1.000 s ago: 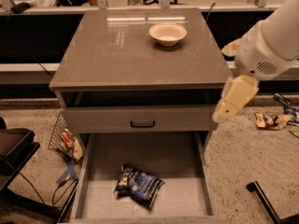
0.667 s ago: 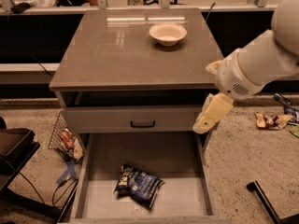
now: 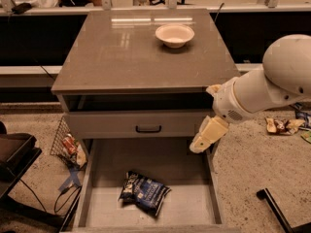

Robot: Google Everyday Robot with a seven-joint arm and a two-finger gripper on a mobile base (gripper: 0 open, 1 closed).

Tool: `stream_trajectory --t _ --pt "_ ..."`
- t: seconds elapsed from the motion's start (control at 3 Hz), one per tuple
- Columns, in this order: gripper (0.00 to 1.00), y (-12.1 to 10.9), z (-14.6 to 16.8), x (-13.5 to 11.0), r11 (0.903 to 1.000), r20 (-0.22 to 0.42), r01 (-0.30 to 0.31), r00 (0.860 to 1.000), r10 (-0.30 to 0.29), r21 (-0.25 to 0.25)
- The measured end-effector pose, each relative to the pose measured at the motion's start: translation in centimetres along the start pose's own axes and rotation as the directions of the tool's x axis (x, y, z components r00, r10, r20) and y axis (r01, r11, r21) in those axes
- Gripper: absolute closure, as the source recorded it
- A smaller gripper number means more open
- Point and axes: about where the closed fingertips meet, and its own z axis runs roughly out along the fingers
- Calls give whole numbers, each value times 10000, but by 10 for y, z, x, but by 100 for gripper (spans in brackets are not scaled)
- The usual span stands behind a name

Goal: Pick blue chip bag from middle drawer and place on counter

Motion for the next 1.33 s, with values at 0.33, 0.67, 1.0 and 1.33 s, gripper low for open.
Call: stream_trajectory --t 0.33,0.67,1.0,1.33 --pt "0 7 20 0 9999 54 -63 10000 63 -80" --pt "0 34 63 6 9998 200 -102 9997 105 -159" --pt "0 88 141 35 9984 568 -215 9981 245 -529" --pt "0 113 199 54 9969 1064 -329 9935 404 -710"
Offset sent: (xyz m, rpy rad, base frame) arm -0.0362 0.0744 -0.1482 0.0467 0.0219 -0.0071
